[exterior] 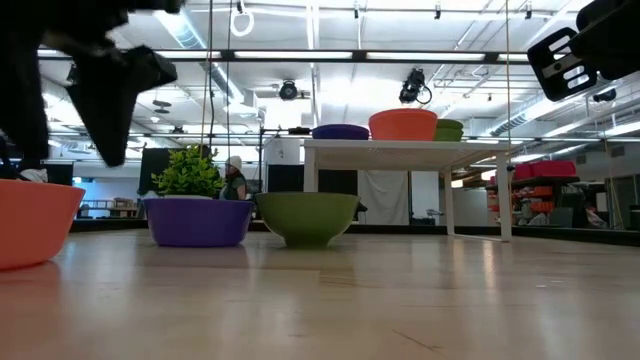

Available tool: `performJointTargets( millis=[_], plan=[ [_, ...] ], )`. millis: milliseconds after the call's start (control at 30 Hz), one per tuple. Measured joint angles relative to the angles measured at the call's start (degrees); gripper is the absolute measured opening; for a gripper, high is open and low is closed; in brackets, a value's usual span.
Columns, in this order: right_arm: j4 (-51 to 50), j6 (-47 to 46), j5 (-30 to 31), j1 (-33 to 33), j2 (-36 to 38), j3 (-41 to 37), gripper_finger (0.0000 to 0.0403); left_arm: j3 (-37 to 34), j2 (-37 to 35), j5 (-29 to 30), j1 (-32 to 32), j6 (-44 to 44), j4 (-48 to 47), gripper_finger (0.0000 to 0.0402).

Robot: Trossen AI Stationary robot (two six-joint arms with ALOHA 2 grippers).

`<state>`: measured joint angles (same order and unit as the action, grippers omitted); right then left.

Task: Pick & Place Mini bowls
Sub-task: Stack the orange bowl on top of the other orange bowls on the shelf

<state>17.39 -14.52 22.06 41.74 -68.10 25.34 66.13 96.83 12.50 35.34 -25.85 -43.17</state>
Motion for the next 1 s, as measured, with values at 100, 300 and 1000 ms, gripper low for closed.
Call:
performJointTargets(
  millis=[100,300,1000],
  plan=[
    [0.0,0.0,0.0,0.0,0.0,0.0,0.002,0.0,0.9,-2.4,-1.3,3.7,-5.1,0.0248],
    [0.0,0.0,0.0,0.0,0.0,0.0,0.002,0.0,1.1,-3.3,-6.1,10.6,-11.4,0.0248],
    [4.0,3.6,0.0,-0.1,0.0,0.0,0.002,-4.4,1.1,-19.9,-14.7,6.7,5.1,0.0012]
  ],
)
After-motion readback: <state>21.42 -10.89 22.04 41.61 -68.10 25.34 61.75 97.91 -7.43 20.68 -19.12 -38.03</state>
